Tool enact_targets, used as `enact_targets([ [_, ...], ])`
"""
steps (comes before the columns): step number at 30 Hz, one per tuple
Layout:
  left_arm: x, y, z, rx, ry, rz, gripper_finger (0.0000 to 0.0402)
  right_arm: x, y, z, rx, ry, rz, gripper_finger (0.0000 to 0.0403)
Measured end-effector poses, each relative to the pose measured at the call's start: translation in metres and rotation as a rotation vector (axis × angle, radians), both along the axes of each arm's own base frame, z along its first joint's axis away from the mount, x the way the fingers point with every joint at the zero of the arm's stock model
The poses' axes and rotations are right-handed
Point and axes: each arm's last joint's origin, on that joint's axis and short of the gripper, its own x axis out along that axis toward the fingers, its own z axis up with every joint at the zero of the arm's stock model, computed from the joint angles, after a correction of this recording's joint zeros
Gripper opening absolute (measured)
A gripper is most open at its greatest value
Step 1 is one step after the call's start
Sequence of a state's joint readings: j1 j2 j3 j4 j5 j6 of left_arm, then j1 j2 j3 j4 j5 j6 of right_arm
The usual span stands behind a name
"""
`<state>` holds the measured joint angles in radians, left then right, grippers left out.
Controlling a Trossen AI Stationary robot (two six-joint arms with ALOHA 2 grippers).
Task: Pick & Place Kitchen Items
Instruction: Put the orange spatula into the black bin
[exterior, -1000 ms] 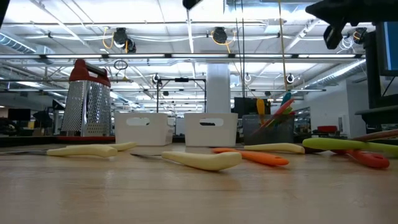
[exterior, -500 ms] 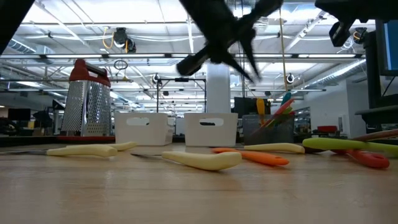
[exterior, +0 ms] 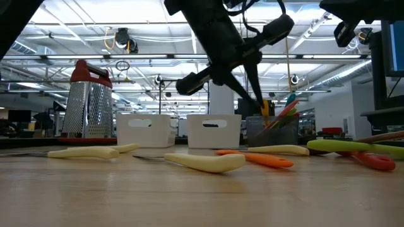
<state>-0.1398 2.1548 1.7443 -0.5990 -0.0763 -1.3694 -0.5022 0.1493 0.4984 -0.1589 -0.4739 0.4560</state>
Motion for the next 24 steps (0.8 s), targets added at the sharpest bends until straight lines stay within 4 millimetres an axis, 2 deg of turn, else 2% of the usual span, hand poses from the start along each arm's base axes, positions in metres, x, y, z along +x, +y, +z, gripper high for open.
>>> enact_targets([
  [9,0.0058,0.0003,0.0036,0.100,-0.071,-0.156,0.0037,0.0000,0.0000,0.0004,-0.020,-0.003,-0.002,0.0003],
  [17,0.0058,0.0043,0.0033,0.044,-0.062,-0.112,0.0042,0.0000,0.0000,0.0004,-0.025,-0.003,-0.003,0.0004],
  [20,0.0043,0.0033,0.0023,-0.001,-0.042,-0.070,0.0067,0.0000,0.0000,0.0004,-0.025,-0.003,-0.003,0.0004],
  [24,-0.0015,0.0007,-0.0012,0.003,0.020,0.004,0.0122,0.0000,0.0000,0.0004,-0.030,-0.003,-0.003,0.0004],
])
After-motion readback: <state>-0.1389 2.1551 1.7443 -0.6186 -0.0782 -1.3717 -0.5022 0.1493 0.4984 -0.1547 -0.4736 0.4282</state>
